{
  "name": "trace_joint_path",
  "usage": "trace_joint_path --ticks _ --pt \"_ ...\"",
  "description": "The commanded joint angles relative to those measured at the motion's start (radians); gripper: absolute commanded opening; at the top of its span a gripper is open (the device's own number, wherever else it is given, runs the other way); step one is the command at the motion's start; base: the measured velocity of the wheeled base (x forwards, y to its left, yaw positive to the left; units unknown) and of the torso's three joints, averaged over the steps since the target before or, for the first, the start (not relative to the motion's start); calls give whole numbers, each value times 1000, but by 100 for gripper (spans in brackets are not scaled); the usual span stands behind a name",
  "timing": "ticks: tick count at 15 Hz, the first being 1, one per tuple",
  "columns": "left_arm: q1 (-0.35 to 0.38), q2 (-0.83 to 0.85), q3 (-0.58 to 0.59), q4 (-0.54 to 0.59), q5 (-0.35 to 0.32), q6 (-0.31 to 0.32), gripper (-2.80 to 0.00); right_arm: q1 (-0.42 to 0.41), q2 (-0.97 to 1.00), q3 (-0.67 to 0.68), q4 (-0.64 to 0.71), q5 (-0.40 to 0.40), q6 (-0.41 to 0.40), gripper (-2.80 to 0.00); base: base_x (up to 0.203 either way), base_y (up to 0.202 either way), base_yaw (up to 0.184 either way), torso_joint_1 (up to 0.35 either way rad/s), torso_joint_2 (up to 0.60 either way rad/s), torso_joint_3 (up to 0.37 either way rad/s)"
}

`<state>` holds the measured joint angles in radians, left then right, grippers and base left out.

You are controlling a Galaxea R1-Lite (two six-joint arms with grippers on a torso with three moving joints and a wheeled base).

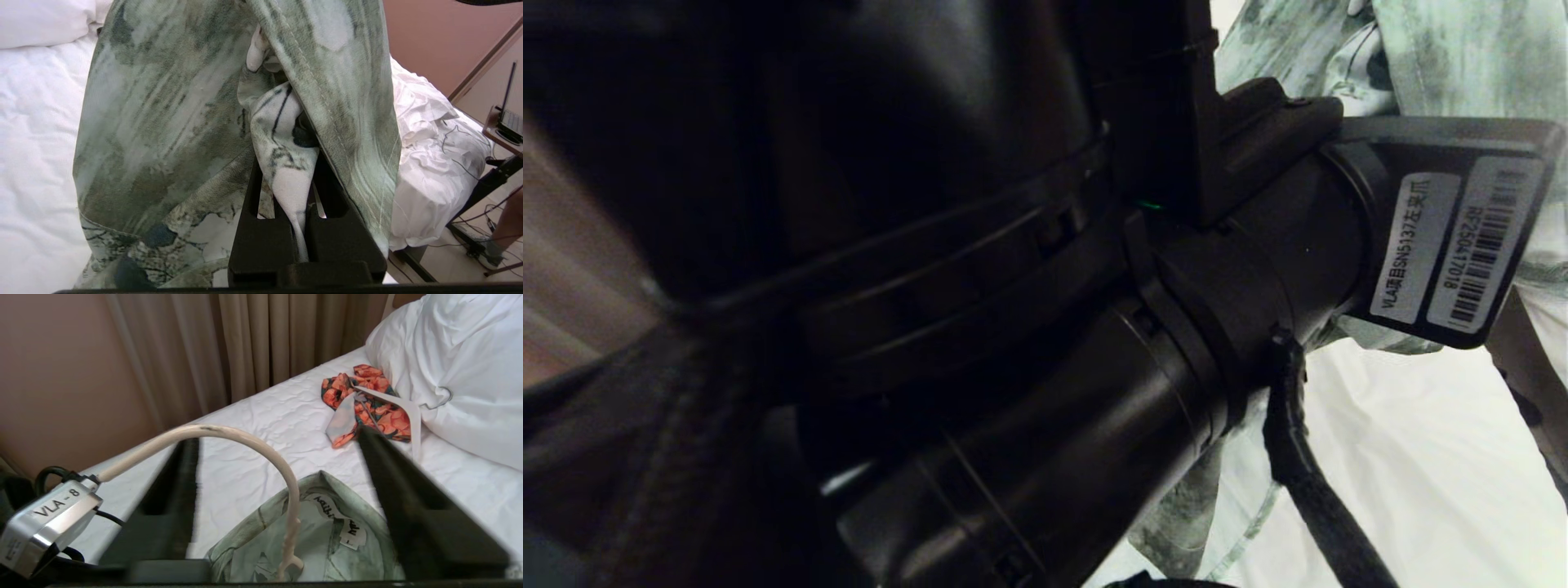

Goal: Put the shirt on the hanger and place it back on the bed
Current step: Take the clothes hanger out of the clothes

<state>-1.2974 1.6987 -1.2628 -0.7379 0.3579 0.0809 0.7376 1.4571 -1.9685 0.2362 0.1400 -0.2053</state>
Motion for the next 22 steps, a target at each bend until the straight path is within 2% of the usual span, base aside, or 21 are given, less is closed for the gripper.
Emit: trace_joint_path --ticks 1,9,14,20,22 --pt "0 -5 0 -6 3 3 -280 2 6 0 3 1 -2 -280 0 0 0 0 0 0" --pt "0 -1 19 -9 -5 -4 -280 2 6 0 0 0 0 -280 0 0 0 0 0 0" --pt "0 10 62 -38 -5 -15 -280 2 11 0 -58 -36 0 -280 0 0 0 0 0 0" --pt "1 12 62 -60 -5 -1 -280 0 0 -3 -60 -49 1 -280 0 0 0 0 0 0" --pt "7 -9 63 -58 -5 33 -280 0 -5 -3 -60 -51 3 -280 0 0 0 0 0 0"
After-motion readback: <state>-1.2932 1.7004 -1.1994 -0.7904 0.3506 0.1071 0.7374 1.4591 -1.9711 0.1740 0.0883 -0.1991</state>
